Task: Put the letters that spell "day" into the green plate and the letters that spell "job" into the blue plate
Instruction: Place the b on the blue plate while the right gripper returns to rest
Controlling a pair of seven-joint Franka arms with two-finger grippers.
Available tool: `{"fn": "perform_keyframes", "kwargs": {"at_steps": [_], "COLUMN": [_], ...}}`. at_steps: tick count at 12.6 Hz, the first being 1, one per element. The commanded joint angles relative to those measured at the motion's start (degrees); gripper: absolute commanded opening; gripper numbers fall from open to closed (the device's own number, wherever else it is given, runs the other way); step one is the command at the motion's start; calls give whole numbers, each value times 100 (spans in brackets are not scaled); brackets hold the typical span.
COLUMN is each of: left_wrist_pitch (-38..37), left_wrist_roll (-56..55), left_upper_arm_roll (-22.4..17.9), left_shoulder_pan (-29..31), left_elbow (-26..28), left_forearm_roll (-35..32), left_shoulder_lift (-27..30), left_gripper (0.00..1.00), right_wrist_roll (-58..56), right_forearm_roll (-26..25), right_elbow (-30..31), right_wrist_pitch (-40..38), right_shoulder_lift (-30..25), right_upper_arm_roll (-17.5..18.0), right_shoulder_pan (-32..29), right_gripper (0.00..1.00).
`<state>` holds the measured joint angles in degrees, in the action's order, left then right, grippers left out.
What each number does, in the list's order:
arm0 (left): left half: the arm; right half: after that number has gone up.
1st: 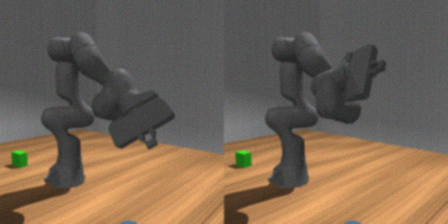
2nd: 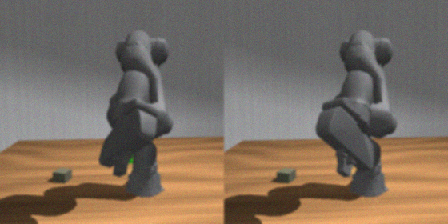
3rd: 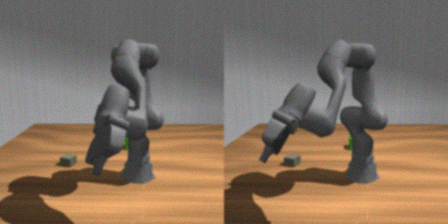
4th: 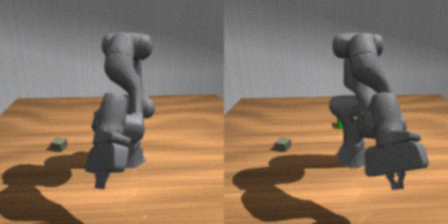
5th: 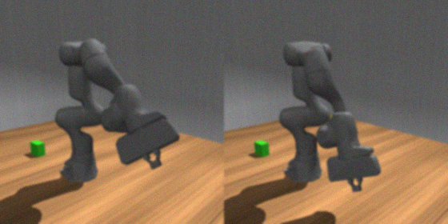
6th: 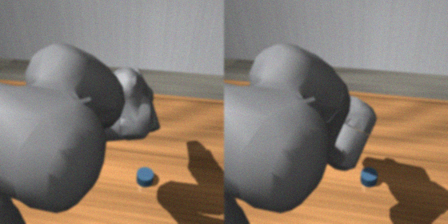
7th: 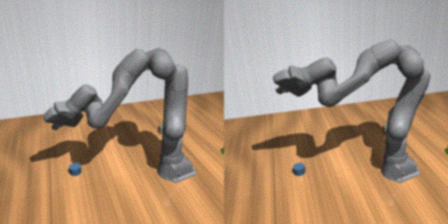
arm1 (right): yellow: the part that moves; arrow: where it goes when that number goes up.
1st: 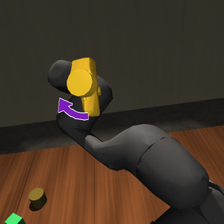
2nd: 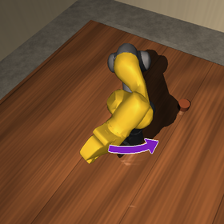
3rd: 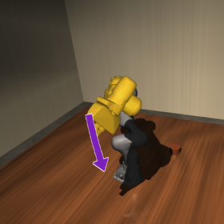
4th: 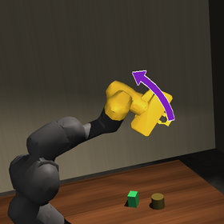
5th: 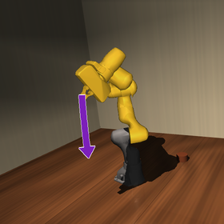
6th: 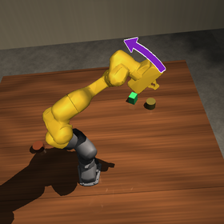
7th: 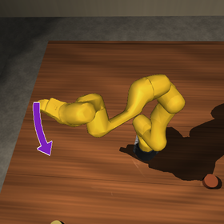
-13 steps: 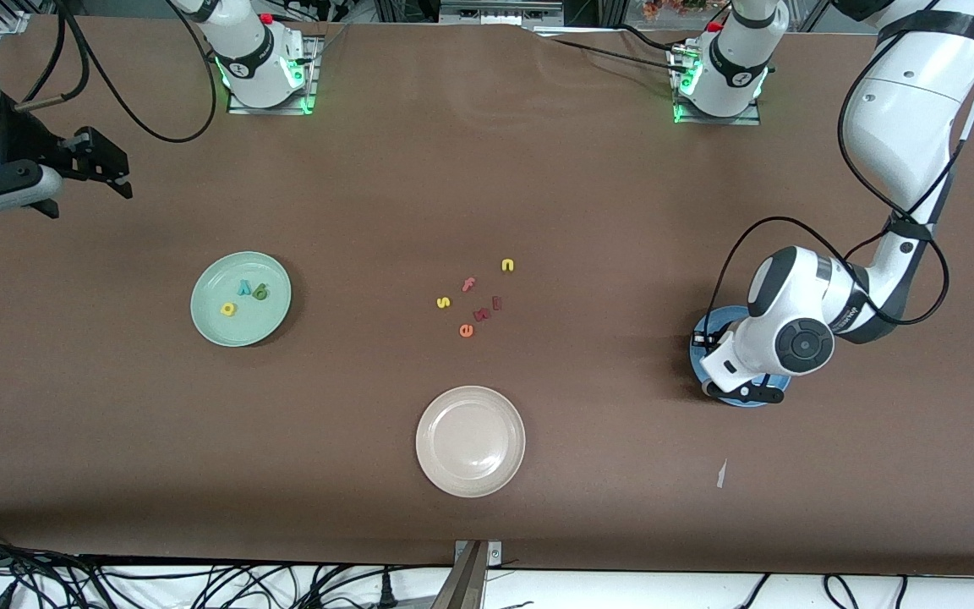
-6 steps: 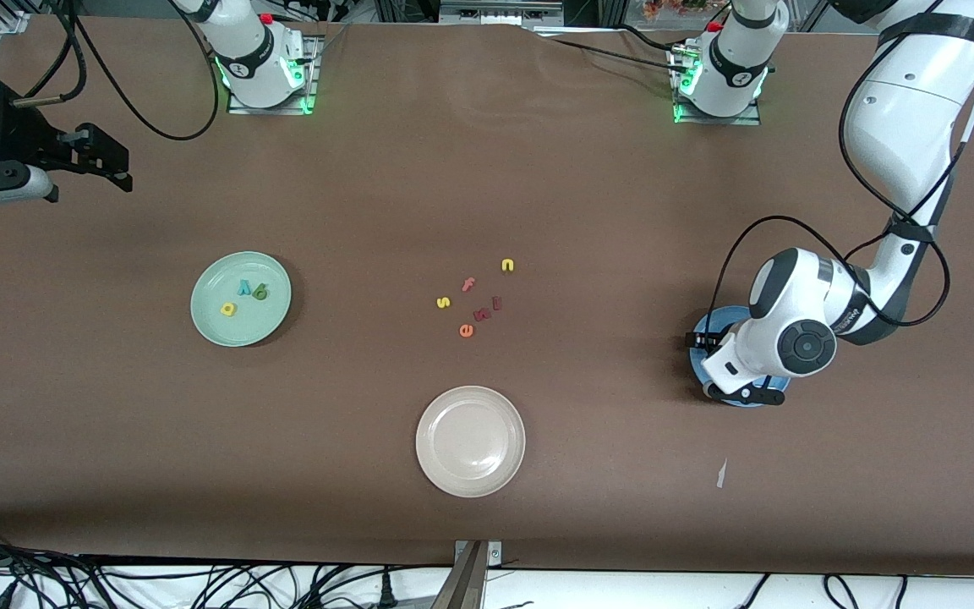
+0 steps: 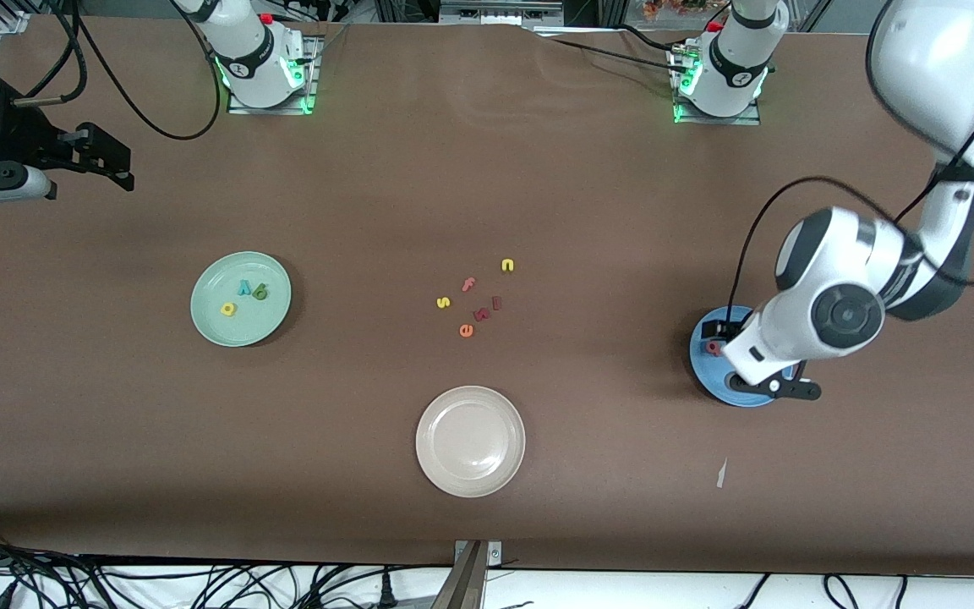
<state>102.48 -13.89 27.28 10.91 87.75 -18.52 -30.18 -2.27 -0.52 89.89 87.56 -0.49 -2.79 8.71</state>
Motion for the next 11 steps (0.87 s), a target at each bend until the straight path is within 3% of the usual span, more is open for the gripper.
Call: {"fn": "perform_keyframes", "kwargs": {"at_steps": [1, 4, 6, 8, 10, 11], "left_wrist_pitch": [-411, -736, -1044, -1281, -1739, -1731], "left_wrist_roll": [88, 88, 88, 236, 797, 1009], "left_upper_arm_roll": [49, 32, -3, -12, -56, -352], "left_shoulder_pan": [-2, 42, 130, 392, 526, 300], "left_elbow": [199, -264, -897, -1163, -1418, -1306], "left_forearm_roll": [-81, 286, 917, 1471, 1545, 1536], "left_shoulder_lift": [915, 1365, 1348, 1347, 1409, 1688], "left_gripper": [100, 100, 100, 100, 100, 100], "right_wrist_roll": [34, 52, 25, -1, 16, 25], "right_forearm_roll": [-53, -62, -71, -71, -36, -9], "right_elbow": [-182, -200, -218, -226, -226, -226], "right_wrist_pitch": [-143, -143, -143, -143, -178, -178], "right_shoulder_lift": [92, 93, 101, 92, 101, 101], "right_upper_arm_roll": [15, 7, -2, 6, 7, 7], "right_shoulder_pan": [-1, -9, -36, -18, -9, -9], "right_gripper": [100, 100, 100, 100, 100, 100]}}
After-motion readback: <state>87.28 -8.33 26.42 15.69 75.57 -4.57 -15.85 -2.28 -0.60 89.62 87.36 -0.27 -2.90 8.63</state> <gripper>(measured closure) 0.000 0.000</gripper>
